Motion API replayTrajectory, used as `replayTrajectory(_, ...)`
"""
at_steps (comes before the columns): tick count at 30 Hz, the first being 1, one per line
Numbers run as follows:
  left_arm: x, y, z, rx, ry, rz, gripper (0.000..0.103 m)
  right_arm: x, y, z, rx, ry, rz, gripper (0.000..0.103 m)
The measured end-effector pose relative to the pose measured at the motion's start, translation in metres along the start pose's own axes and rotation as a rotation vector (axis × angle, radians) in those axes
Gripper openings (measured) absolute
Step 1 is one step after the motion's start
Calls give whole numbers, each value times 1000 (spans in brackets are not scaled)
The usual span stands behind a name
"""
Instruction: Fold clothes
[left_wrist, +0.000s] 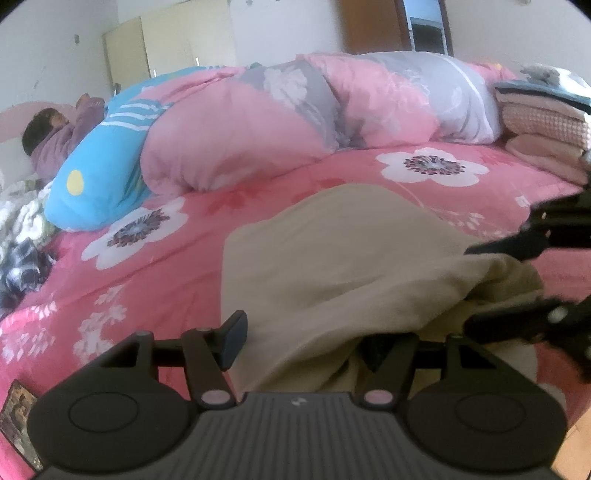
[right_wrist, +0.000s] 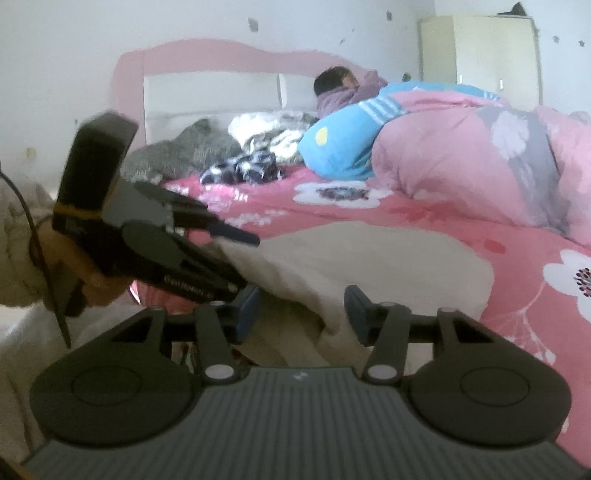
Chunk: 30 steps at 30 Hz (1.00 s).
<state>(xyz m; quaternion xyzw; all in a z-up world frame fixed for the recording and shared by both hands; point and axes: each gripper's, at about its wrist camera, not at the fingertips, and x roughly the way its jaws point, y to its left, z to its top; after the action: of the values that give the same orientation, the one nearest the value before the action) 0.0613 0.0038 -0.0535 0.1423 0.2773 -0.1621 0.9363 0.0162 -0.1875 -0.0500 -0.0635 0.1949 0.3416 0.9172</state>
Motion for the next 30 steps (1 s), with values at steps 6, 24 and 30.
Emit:
replayTrajectory(6, -9, 0, -4, 37, -22, 6, 64, 25, -8, -15, -4, 82, -86, 26)
replayTrajectory(24, -16, 2, -13, 26, -33, 39, 66, 30, 37, 15, -237, 65, -74, 50)
replayTrajectory(30, -39, 4, -23, 73, -55, 47, 66, 63, 34, 8, -204, 109, -114, 24)
